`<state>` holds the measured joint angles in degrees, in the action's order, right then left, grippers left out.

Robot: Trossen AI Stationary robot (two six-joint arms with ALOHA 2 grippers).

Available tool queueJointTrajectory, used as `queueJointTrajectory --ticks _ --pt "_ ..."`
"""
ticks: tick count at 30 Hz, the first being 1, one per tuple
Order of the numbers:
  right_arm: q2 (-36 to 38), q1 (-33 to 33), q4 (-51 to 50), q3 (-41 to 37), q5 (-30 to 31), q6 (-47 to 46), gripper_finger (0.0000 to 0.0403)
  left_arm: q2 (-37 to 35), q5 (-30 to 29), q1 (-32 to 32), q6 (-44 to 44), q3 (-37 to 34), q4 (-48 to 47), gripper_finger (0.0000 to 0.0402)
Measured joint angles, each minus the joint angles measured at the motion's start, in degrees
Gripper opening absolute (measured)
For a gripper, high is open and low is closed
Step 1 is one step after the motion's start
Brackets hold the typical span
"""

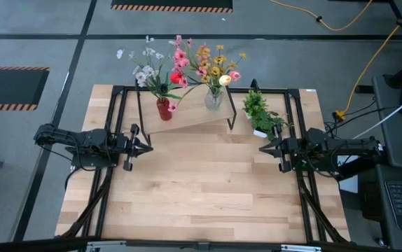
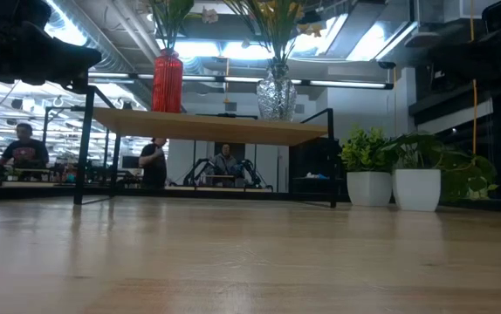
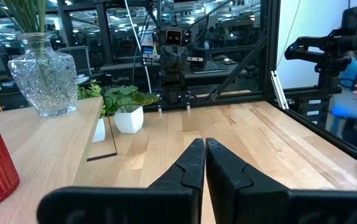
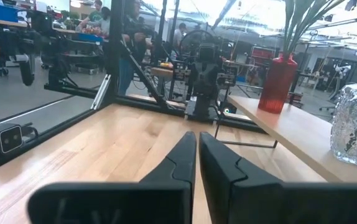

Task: Pick and place flowers into a vace then onto a shelf
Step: Return to Home Position

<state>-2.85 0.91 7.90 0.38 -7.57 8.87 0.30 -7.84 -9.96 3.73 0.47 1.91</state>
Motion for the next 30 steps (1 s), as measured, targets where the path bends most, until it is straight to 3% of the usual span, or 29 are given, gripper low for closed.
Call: queueJointTrajectory --ticks 23,30 --pt "2.78 4.17 -5.66 0.04 0.11 2.26 0.0026 0.00 0.00 -0.01 0.02 0.00 0.02 0.0007" --pt "2.56 4.17 -5.51 0.04 0.11 -2.96 0.0026 0.01 0.00 0.00 0.02 0.00 0.02 0.0006"
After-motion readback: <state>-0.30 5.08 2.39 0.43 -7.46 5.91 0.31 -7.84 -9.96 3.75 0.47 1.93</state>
